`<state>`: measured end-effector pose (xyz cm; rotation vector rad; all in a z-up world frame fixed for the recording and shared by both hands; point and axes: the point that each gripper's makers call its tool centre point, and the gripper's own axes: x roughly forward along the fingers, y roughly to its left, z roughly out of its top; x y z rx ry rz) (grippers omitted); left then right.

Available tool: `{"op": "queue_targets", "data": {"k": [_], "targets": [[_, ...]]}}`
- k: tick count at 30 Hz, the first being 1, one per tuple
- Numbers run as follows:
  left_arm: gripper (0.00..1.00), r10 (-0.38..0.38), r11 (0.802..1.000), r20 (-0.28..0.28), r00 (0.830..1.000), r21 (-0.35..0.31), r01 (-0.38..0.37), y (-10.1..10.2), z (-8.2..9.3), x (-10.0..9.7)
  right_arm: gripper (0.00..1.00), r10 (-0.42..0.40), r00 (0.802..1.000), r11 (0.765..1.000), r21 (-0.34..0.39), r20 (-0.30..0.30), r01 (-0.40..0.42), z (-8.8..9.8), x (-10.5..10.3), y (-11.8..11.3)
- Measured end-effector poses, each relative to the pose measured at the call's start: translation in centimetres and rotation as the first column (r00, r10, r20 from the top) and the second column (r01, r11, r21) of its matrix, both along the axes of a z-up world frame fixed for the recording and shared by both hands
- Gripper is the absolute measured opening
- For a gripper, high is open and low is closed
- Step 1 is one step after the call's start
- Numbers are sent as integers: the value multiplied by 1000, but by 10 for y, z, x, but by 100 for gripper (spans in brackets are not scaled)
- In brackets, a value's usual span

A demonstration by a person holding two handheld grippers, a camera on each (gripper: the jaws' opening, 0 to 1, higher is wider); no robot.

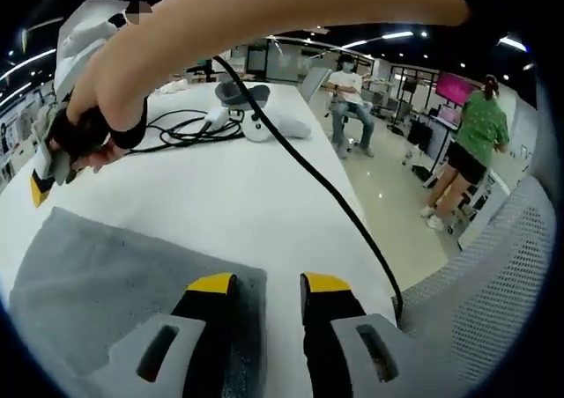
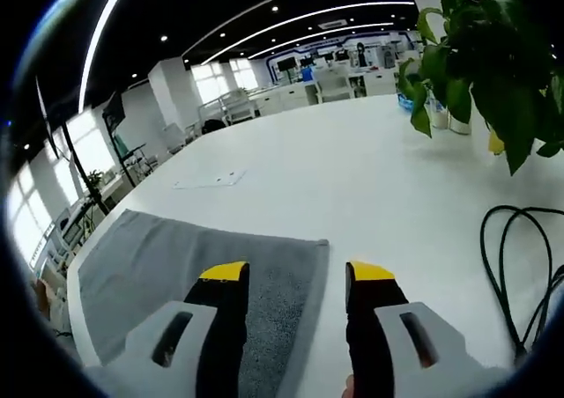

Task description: Fold the towel on the table until its edges align and the towel forms a compact rectangular stack.

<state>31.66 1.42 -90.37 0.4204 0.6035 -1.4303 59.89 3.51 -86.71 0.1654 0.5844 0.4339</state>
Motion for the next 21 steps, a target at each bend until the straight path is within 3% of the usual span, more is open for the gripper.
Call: {"op": "queue_targets", "data": {"k": [4,8,10,11,12,13,15,21], "targets": [[29,-3,1000,18,1000,10,3,-1,-6,0,41,7,1000,1000,11,23,-7,-2,6,5],[27,79,997,16,997,-10,-79,-6,-5,7,40,9,1000,1000,-6,22,-9,-11,12,5],[25,50,999,98,994,9,-51,-7,-7,9,40,9,1000,1000,-12,8,-9,-18,13,4],[25,-16,999,180,984,53,7,-6,-9,7,40,5,1000,1000,-13,8,-5,-19,14,4],[23,-25,999,191,981,48,16,-7,-8,6,40,1,1000,1000,-16,12,-1,-20,15,3],[22,10,1000,140,990,25,-14,-9,-9,2,39,-4,1000,1000,-17,11,4,-22,17,3],[20,59,998,112,992,9,-61,-10,-9,4,38,-9,1000,1000,-14,11,9,-25,18,2],[10,79,997,114,990,8,-81,-8,-9,16,37,13,1000,999,-43,10,-12,-33,22,3]]}}
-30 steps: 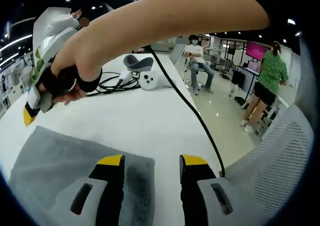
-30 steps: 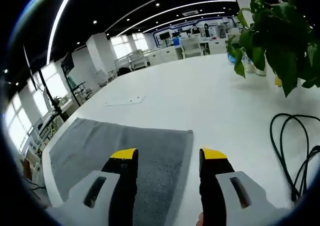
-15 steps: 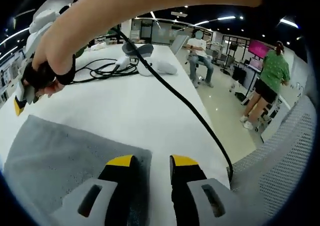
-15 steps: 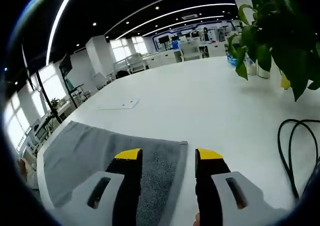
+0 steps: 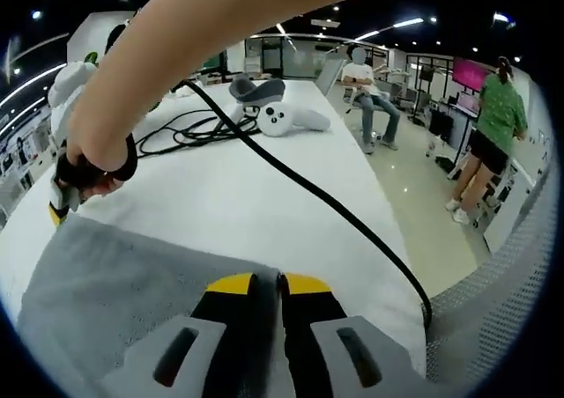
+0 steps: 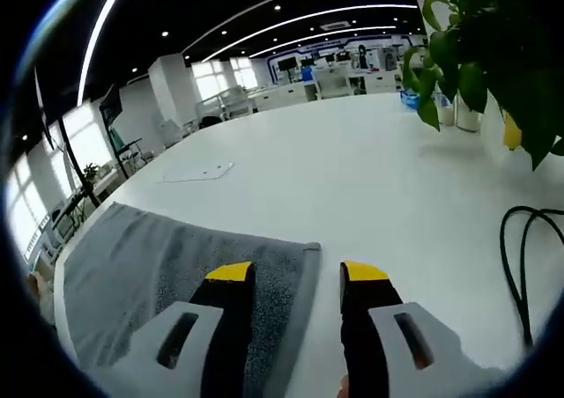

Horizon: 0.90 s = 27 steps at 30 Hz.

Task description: Fold the towel on the table until its edges align and the towel forms a compact rectangular stack.

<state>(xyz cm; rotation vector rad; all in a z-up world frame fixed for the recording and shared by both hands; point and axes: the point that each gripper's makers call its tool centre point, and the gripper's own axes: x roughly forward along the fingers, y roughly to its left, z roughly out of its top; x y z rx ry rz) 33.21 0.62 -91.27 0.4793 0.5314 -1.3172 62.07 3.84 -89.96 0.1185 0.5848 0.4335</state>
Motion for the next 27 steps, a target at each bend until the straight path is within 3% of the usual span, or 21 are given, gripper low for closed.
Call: {"op": "queue_targets", "data": {"k": [3,4,10,14,15,19,21,27], "targets": [[10,-17,1000,7,1000,-8,17,0,0,-1,37,-4,1000,1000,3,0,4,-1,1,0],[10,-53,999,37,998,-9,53,-1,0,-2,36,-4,1000,1000,3,0,4,-1,1,0],[4,-28,1000,16,999,-10,28,2,-1,3,31,15,1000,999,-51,10,-14,-5,7,0],[4,-24,999,0,1000,-25,24,2,-1,2,22,48,998,987,-154,41,-41,-9,10,-4],[4,-26,999,1,1000,-25,26,1,0,2,19,75,996,975,-212,44,-64,-11,9,-6],[4,-25,999,-5,1000,-36,25,2,0,2,1,87,996,983,-162,16,-84,-12,8,7],[4,-24,999,-7,1000,-40,24,2,1,1,0,121,992,970,-217,23,-113,-12,8,8],[4,-27,999,-5,1000,-46,27,2,1,1,0,129,991,968,-223,28,-119,-11,8,7]]}}
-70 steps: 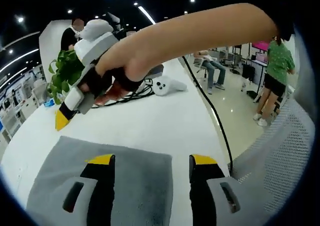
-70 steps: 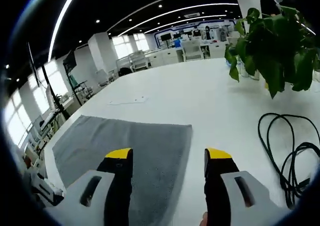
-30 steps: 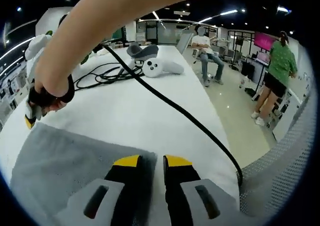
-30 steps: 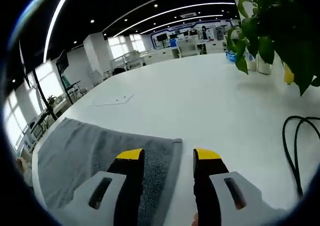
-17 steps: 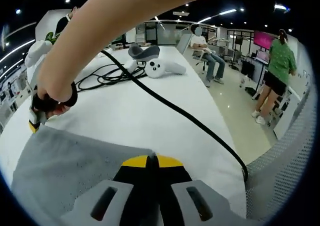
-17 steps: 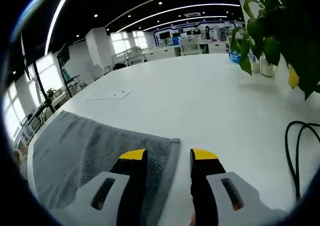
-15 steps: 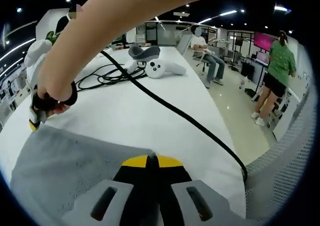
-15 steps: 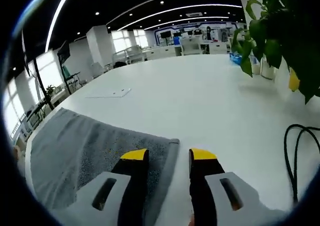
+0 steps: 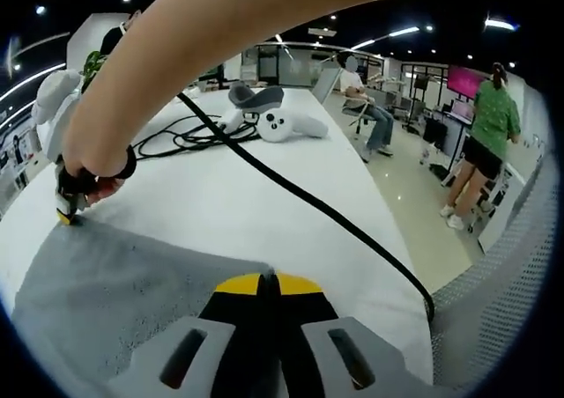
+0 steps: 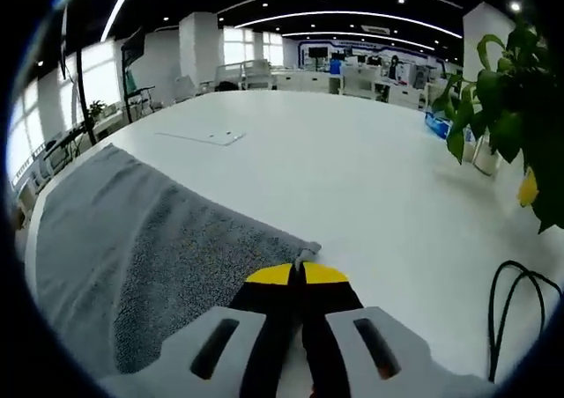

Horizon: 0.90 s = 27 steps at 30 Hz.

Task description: Fold the towel on the table until its edges align and the towel forms a compact rectangular stack.

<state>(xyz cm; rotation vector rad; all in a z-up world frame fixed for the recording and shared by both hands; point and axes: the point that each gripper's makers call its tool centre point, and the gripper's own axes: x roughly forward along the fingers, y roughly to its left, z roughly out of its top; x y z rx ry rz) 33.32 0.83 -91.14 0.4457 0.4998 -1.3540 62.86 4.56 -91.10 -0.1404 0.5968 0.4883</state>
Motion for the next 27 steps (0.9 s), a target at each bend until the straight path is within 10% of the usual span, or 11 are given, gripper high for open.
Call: {"op": "queue_targets", "data": {"k": [9,27], "targets": [[4,79,997,-98,992,9,-79,1,1,3,0,-49,998,995,83,-47,53,13,1,3],[4,68,993,12,998,-94,-67,18,73,-1,0,3,1000,975,221,-1,-3,87,-3,33]]}}
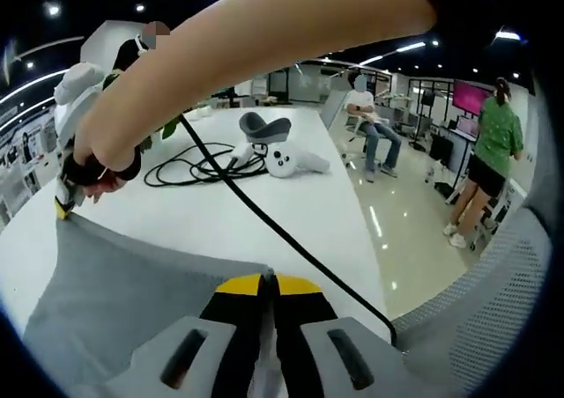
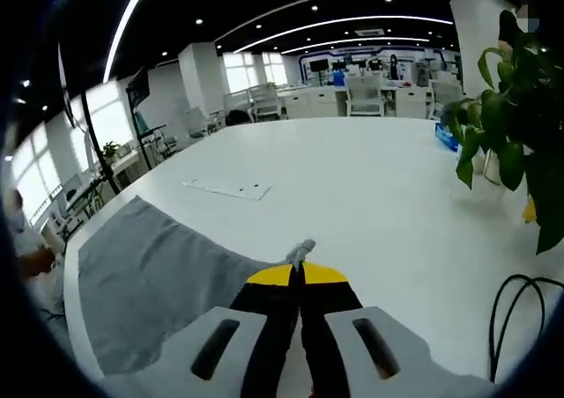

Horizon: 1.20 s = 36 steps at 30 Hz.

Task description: Fold the towel on the table until its edges align and the towel forms a compact rectangular stack.

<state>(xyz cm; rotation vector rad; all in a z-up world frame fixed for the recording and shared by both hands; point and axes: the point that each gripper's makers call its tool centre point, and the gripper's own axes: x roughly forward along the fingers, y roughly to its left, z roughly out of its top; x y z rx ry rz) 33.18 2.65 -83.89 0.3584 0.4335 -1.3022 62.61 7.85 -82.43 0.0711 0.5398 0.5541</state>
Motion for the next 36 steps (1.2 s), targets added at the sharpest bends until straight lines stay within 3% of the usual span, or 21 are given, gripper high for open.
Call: {"op": "queue_targets", "data": {"k": [9,17,20,24,30,32,36], "targets": [[4,50,997,59,997,-54,-47,14,37,1,0,19,999,1000,8,35,-19,37,7,18],[4,107,992,101,989,-73,-100,41,62,0,0,41,996,998,36,76,-44,64,14,39],[4,157,983,75,985,-112,-148,54,73,0,0,53,995,998,38,89,-57,73,14,50],[4,241,960,-35,970,-140,-243,73,81,1,0,63,993,996,60,102,-70,86,10,66],[4,304,932,-67,950,-186,-311,107,103,0,0,67,990,994,79,121,-77,102,10,84],[4,294,926,-94,951,-219,-307,118,111,-4,0,72,989,993,86,130,-83,109,6,93],[4,330,909,-92,940,-238,-342,144,124,-4,0,76,986,991,101,146,-91,120,7,108]]}}
